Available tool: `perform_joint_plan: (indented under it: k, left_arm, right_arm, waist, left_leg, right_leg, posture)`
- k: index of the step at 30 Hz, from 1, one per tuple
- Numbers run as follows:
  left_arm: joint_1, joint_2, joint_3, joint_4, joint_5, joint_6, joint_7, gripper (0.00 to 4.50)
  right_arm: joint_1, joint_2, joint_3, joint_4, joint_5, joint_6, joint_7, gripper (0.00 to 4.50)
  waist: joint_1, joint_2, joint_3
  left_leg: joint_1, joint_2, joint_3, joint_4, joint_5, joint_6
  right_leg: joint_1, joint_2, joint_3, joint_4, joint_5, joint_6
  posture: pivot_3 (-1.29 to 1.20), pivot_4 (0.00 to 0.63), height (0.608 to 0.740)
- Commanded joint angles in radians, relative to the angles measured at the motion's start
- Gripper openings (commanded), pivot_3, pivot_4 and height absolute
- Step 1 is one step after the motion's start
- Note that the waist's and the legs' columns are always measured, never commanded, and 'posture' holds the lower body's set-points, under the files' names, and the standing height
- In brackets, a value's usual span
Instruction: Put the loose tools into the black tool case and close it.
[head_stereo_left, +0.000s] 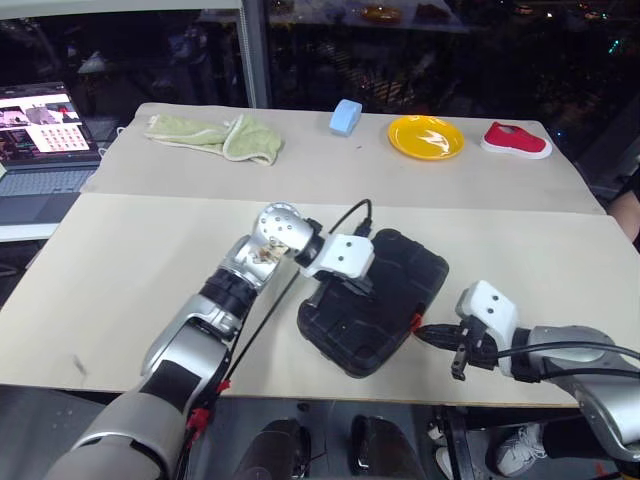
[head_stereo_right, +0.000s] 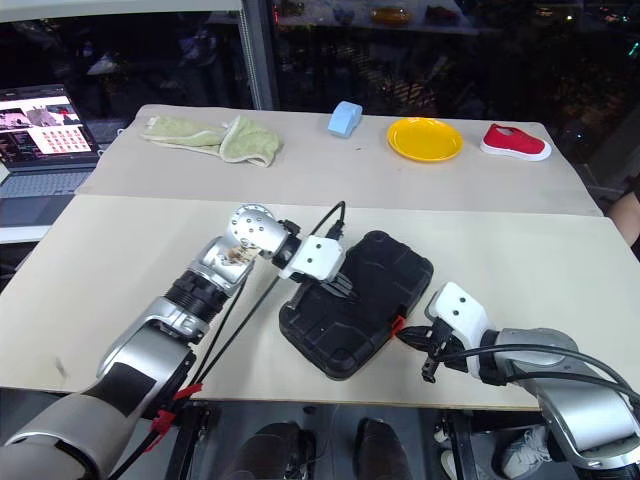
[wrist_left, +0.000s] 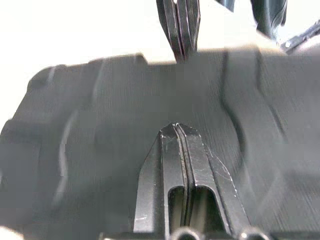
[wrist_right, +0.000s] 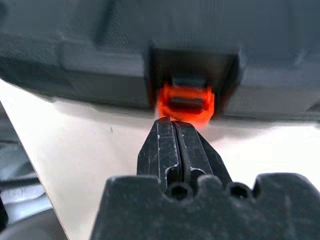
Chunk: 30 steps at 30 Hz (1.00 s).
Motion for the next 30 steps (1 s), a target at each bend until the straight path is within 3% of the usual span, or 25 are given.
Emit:
perform_joint_plan:
  k: [1,7,13,20,30]
  left_arm:
    - [0.019,0.004,-0.048,0.028,0.048,0.002,-0.006,0.08]
    - [0.022,0.013,-0.049,0.030,0.050,-0.006,-0.003,0.08]
    - [0.026,0.026,-0.049,0.019,0.047,-0.003,-0.007,0.08]
    - [0.027,0.035,-0.052,0.004,0.047,0.003,-0.009,0.08]
    - [0.028,0.045,-0.054,-0.009,0.047,0.008,-0.010,0.08]
  right_arm:
    - [0.007,-0.029,-0.068,-0.050,0.024,-0.018,0.010,0.00]
    - [0.138,-0.068,-0.103,-0.042,-0.008,-0.042,0.030,0.00]
    - [0.213,-0.021,-0.080,-0.009,-0.035,-0.082,-0.009,0.00]
    - [0.178,0.110,0.000,0.100,-0.090,-0.159,-0.097,0.00]
    - [0.130,0.204,0.054,0.157,-0.108,-0.192,-0.143,0.00]
  waist:
    - [0.002,0.000,0.000]
    - [0.013,0.000,0.000]
    - [0.011,0.000,0.000]
    - [0.010,0.000,0.000]
    - [0.006,0.000,-0.001]
  left_leg:
    - [0.000,0.000,0.000,-0.001,0.000,0.000]
    - [0.000,0.000,0.000,-0.001,0.000,0.000]
    - [0.000,0.000,0.000,-0.001,-0.003,0.000]
    - [0.001,0.000,0.000,-0.001,-0.002,-0.001]
    - [0.002,0.000,0.000,-0.001,-0.002,-0.002]
  right_leg:
    - [0.000,0.000,0.000,0.000,0.000,0.000]
    - [0.000,0.000,-0.001,-0.002,0.000,0.001]
    - [0.000,-0.001,0.000,-0.002,-0.001,0.001]
    - [0.000,0.000,0.000,-0.001,-0.001,0.001]
    - [-0.001,0.000,0.000,-0.001,-0.001,0.001]
  posture:
    - [0.00,0.150,0.732]
    - [0.00,0.150,0.732]
    - [0.00,0.150,0.732]
    - [0.00,0.150,0.732]
    - [0.00,0.150,0.732]
